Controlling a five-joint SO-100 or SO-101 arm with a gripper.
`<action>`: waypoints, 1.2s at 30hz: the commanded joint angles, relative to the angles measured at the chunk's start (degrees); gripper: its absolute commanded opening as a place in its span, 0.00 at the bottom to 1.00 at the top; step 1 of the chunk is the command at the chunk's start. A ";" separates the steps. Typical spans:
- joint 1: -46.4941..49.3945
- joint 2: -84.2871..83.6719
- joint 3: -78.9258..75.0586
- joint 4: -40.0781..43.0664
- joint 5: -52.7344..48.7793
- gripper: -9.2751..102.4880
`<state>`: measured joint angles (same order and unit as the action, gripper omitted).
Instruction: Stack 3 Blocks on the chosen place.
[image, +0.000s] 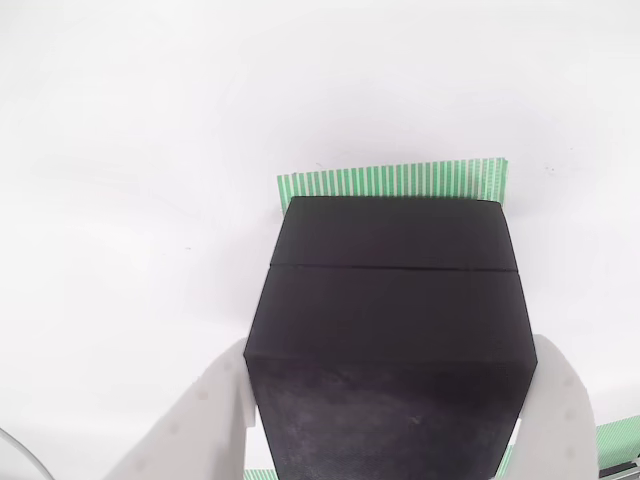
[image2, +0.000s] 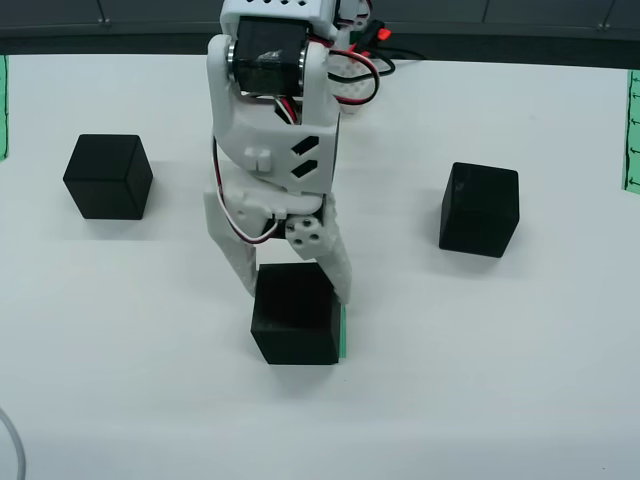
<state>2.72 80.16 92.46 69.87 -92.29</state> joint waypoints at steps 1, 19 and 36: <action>-0.79 0.79 0.97 1.32 -0.26 0.30; -0.70 5.62 1.32 5.62 -1.23 0.40; -19.34 32.61 15.03 7.29 10.37 0.40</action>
<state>-11.95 109.34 107.14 77.70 -85.78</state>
